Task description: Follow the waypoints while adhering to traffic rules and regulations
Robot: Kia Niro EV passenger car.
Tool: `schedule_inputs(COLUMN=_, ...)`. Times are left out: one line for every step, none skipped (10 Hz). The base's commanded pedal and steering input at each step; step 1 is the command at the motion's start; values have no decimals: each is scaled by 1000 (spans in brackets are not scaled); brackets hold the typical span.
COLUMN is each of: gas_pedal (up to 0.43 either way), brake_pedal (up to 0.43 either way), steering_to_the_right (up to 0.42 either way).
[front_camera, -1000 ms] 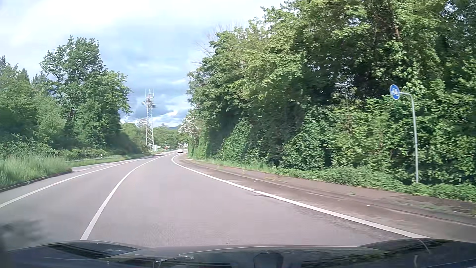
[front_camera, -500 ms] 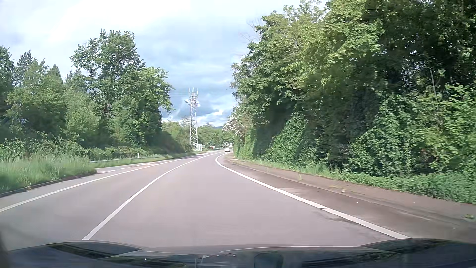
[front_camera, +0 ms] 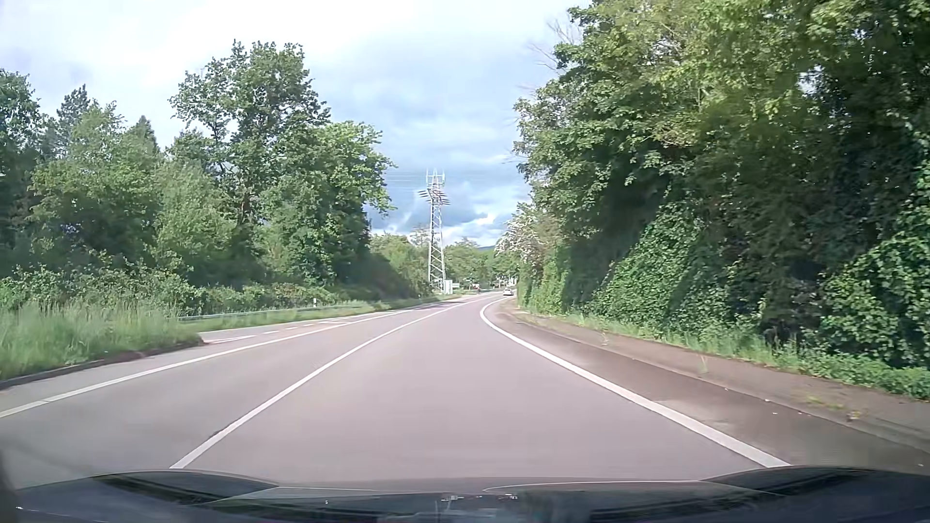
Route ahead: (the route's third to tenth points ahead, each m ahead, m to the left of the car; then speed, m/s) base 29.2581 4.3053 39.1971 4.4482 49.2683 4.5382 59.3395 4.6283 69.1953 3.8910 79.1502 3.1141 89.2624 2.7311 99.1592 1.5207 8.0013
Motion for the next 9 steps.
schedule_inputs(gas_pedal=220, brake_pedal=0, steering_to_the_right=-75)
schedule_inputs(gas_pedal=220, brake_pedal=0, steering_to_the_right=-60)
schedule_inputs(gas_pedal=220, brake_pedal=0, steering_to_the_right=-50)
schedule_inputs(gas_pedal=220, brake_pedal=0, steering_to_the_right=-43)
schedule_inputs(gas_pedal=209, brake_pedal=0, steering_to_the_right=-38)
schedule_inputs(gas_pedal=209, brake_pedal=0, steering_to_the_right=-34)
schedule_inputs(gas_pedal=197, brake_pedal=0, steering_to_the_right=-30)
schedule_inputs(gas_pedal=189, brake_pedal=0, steering_to_the_right=-23)
schedule_inputs(gas_pedal=189, brake_pedal=0, steering_to_the_right=-15)
